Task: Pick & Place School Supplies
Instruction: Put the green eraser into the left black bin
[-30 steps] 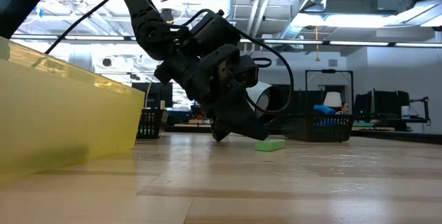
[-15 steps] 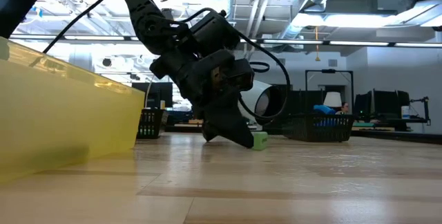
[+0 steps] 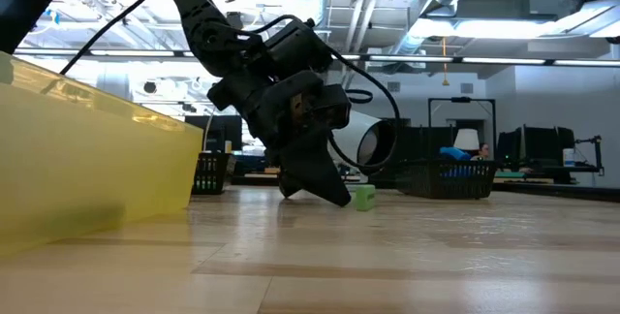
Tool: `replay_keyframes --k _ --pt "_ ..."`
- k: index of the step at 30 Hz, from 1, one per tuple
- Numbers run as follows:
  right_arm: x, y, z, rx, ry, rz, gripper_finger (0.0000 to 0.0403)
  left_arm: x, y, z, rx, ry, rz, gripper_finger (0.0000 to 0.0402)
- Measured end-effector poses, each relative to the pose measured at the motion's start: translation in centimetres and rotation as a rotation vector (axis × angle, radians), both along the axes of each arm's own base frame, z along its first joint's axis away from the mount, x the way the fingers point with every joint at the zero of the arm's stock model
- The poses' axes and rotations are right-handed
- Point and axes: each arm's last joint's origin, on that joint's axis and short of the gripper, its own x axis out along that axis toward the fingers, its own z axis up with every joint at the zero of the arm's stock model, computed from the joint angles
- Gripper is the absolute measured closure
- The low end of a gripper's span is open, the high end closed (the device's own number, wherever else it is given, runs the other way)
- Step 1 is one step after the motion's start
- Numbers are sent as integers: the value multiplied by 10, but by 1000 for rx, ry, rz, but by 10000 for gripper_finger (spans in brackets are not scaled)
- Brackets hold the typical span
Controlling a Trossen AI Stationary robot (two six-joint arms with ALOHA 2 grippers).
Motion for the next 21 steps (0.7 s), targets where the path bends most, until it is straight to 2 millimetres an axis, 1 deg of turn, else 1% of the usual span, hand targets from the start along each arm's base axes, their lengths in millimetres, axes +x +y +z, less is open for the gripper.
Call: replay_keyframes --k 1,4,8,11,14,19,21 --pt "0 0 0 0 0 0 403 -1 2 1 -5 13 16 400" --pt "0 0 0 -8 5 4 403 -6 8 11 -32 32 74 400" --pt "-1 0 0 -35 12 19 403 -12 16 33 -77 42 161 399" --pt "-1 0 0 -51 15 29 403 -13 24 57 -153 18 257 386" --pt "-1 0 0 -52 15 28 403 -16 22 77 -241 9 303 349" --pt "-1 0 0 -93 21 41 403 -19 9 120 -334 -76 367 258" --pt "0 0 2 -124 15 53 403 -23 5 128 -354 -65 417 224"
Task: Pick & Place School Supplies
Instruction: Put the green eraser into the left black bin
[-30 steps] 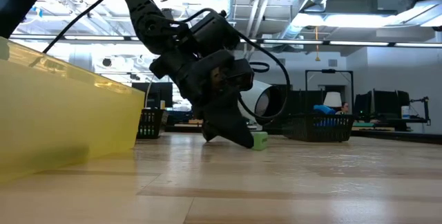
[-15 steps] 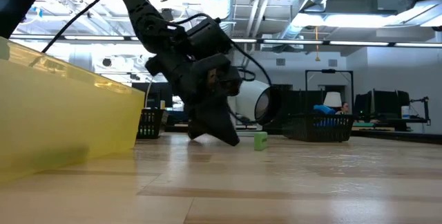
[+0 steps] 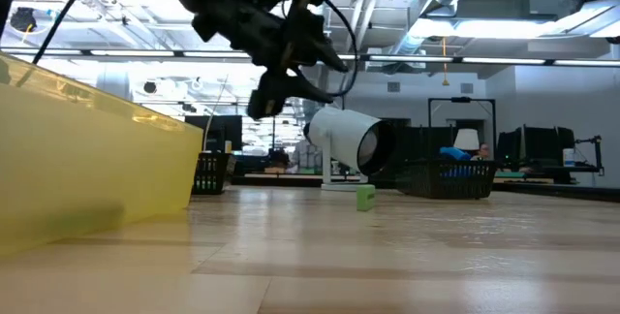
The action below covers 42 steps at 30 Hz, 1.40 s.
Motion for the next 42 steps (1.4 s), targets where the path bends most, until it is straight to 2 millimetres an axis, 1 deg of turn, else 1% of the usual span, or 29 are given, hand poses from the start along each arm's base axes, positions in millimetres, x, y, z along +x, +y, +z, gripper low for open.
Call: replay_keyframes --k 2,4,10,13,17,19,22,25,29,31,33,35,38,42 --pt "1 0 2 -30 -16 10 402 -1 -4 3 -34 14 36 199" --pt "2 0 4 -62 -26 22 396 -1 -9 3 -69 26 48 186" --pt "2 -6 5 -108 -24 8 356 5 -18 -10 -112 84 72 187" --pt "0 -9 4 -105 -21 -1 333 9 -18 -5 -130 69 86 184" --pt "-1 -10 4 -94 -21 31 312 12 -13 2 -130 66 106 179" --pt "-2 -12 4 -107 -16 33 304 12 -11 3 -115 117 100 180" --pt "-2 -15 4 -129 -7 22 297 9 -10 -2 -83 273 58 189" --pt "-4 -18 3 -132 -2 3 294 14 -10 0 -52 369 10 200" --pt "-5 -20 3 -132 7 -11 293 37 -10 8 -37 344 -13 206" --pt "-5 -21 2 -137 14 -12 293 55 -11 12 -34 322 -18 204" --pt "-5 -20 2 -142 21 -8 293 67 -10 9 -32 356 -23 201" --pt "-5 -20 2 -141 24 -8 292 78 -10 2 -27 400 -32 199" --pt "-5 -20 1 -146 32 -1 290 82 -11 -11 -11 495 -53 200" --pt "-6 -19 0 -143 38 34 289 83 -12 -26 -11 553 -60 202"
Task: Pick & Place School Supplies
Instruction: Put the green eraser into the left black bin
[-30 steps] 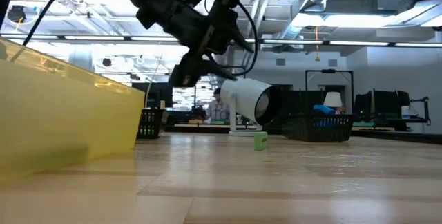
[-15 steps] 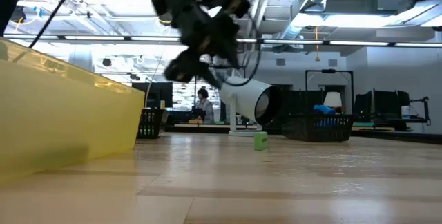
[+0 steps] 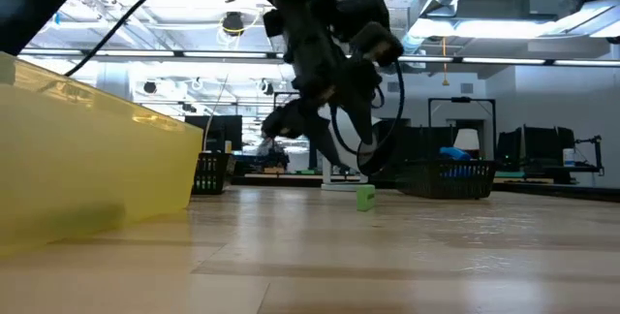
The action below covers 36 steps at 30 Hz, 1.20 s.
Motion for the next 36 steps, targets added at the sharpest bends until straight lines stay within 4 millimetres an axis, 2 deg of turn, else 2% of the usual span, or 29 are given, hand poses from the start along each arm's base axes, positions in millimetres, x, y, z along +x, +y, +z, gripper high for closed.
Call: replay_keyframes --k 16,22,31,36 --pt "0 1 0 -17 6 29 289 1 -9 0 37 3 38 202" --pt "0 1 0 -17 6 30 289 8 -12 -12 28 -11 53 202" --pt "0 1 0 -17 7 30 289 10 -12 -12 43 -28 59 202" --pt "0 1 0 -16 8 29 289 14 -13 -28 25 -1 49 202"
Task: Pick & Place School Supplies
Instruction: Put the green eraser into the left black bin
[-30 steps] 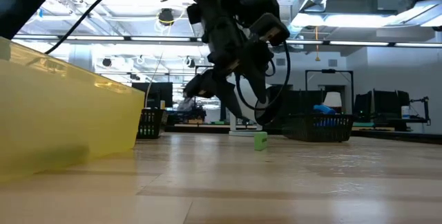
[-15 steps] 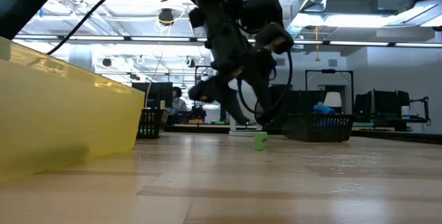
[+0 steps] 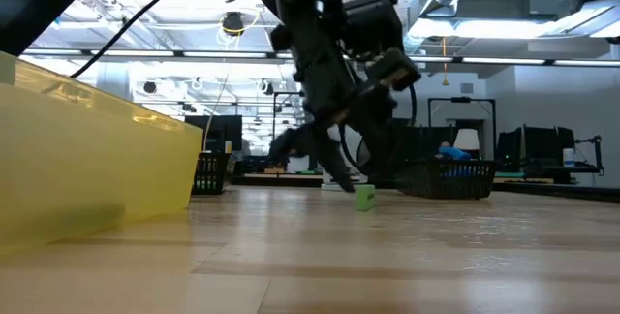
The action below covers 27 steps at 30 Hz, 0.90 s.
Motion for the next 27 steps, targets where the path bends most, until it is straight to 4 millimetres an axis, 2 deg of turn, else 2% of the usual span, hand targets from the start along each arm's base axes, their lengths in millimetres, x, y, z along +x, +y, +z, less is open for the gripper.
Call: replay_keyframes --k 3,9,11,15,16,23,27 --pt "0 0 0 0 1 1 289 1 -4 -12 -39 34 -22 202" --pt "0 0 0 -4 5 2 289 3 -7 -19 -56 43 -30 215" --pt "0 0 0 -12 7 6 289 3 -6 -20 -60 50 -26 244" --pt "0 0 0 -14 7 7 289 3 -4 -23 -47 37 -65 359" --pt "0 0 0 -14 7 7 289 3 -4 -23 -46 30 -77 375" --pt "0 0 0 -14 7 6 289 7 0 -26 -41 -16 -110 377" --pt "0 0 0 -19 5 6 289 9 4 -9 32 -105 -116 377"
